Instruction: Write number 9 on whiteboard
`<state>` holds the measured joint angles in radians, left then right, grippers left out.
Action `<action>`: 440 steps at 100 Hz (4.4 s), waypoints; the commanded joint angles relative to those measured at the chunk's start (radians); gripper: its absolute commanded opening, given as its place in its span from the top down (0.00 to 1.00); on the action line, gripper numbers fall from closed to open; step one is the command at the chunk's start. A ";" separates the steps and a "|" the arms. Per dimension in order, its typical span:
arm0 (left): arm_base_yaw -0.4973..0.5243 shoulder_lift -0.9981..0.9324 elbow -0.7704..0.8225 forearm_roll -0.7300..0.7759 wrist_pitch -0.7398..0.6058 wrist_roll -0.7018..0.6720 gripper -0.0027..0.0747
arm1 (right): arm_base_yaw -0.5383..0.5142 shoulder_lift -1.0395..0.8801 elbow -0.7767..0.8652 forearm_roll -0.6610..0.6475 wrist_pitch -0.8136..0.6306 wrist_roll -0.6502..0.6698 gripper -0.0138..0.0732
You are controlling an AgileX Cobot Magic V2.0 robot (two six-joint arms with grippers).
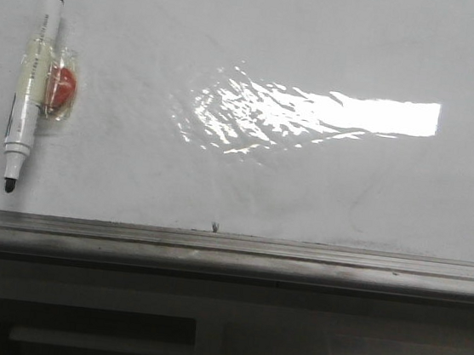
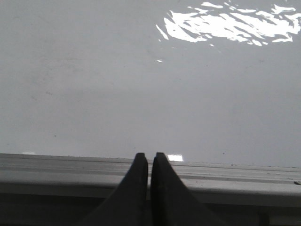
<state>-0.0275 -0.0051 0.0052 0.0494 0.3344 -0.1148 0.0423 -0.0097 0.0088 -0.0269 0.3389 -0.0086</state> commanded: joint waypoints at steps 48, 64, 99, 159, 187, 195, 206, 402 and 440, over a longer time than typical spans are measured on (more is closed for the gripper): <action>0.004 -0.026 0.039 -0.005 -0.061 -0.004 0.99 | -0.004 -0.014 0.026 -0.013 -0.008 0.002 0.92; 0.004 -0.026 0.039 0.066 -0.102 -0.004 0.99 | -0.004 -0.014 0.026 -0.015 -0.013 0.002 0.92; 0.004 -0.026 0.039 0.073 -0.143 -0.004 0.99 | -0.004 -0.014 0.026 -0.370 -0.041 0.002 0.92; 0.006 -0.026 0.039 0.069 -0.388 -0.006 0.99 | -0.004 -0.014 0.026 -0.344 -0.562 0.002 0.92; 0.006 -0.026 0.039 0.069 -0.447 -0.006 0.99 | -0.003 -0.014 0.019 -0.175 -0.485 0.002 0.92; 0.006 -0.026 0.039 0.069 -0.447 -0.006 0.99 | -0.003 -0.014 0.000 -0.130 -0.409 0.002 0.92; 0.006 -0.026 0.039 0.069 -0.451 -0.006 0.99 | -0.003 -0.014 -0.024 -0.076 -0.339 0.002 0.92; 0.006 -0.026 0.039 0.022 -0.386 -0.008 0.99 | -0.003 -0.014 -0.026 0.013 -0.265 0.002 0.92; 0.004 -0.026 -0.040 -0.095 -0.344 -0.006 0.99 | -0.003 0.016 -0.065 0.058 -0.252 0.002 0.92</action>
<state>-0.0275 -0.0051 0.0052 -0.0617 0.0586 -0.1148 0.0423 -0.0104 -0.0012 0.0152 0.1322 -0.0069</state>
